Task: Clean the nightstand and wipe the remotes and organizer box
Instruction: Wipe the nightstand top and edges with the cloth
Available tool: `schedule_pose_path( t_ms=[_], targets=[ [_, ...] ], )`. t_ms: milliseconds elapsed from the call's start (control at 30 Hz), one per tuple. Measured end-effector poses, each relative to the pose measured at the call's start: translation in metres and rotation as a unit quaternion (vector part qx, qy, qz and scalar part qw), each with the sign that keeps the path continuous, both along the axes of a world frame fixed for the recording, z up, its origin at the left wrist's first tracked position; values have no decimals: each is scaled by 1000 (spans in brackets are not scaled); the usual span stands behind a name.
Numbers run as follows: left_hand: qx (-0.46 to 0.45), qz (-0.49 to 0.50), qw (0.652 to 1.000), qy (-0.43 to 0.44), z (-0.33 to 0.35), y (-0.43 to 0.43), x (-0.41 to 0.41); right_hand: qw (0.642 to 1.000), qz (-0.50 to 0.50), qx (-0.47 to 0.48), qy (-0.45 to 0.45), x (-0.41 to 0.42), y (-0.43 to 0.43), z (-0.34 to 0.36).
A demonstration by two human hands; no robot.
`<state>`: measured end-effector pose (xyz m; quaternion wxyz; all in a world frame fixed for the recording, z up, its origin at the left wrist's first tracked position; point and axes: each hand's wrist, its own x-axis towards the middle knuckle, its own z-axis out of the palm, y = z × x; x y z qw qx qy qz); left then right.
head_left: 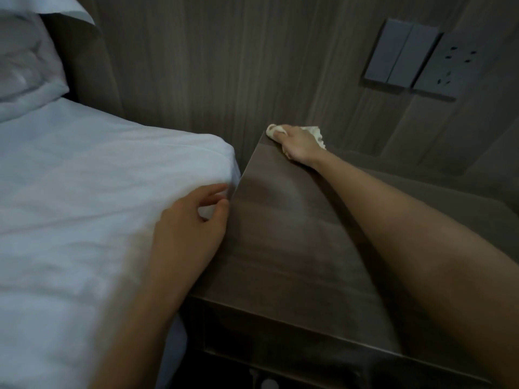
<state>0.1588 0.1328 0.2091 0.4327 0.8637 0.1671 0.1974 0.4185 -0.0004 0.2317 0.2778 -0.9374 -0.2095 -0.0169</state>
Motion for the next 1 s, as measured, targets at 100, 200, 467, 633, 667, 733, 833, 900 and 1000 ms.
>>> schedule_pose_path(
  t_ms=[100,200,467,633,667,733,833,900,1000],
  targets=[
    [-18,-14,1000,6,-1,5,1,998,21,41,44,-7,-2,0],
    [-72,-25,997,-1,1,10,-2,992,44,82,90,-33,-2,6],
    [-198,-30,979,-23,1,11,-14,964,156,133,170,-138,-13,14],
    [-232,-16,972,-44,-3,12,-24,946,229,126,191,-199,-28,8],
    [-243,-11,969,-47,-4,12,-27,946,239,113,189,-211,-32,8],
    [-257,-8,965,-49,-6,9,-33,946,250,96,184,-232,-40,9],
    [-259,-16,965,-44,-9,4,-39,939,271,111,179,-262,-50,8],
    [-254,-23,965,-52,-8,0,-41,936,275,122,184,-276,-56,6],
    [-227,-34,971,-61,-4,-7,-46,937,252,129,203,-293,-70,2]
  ],
)
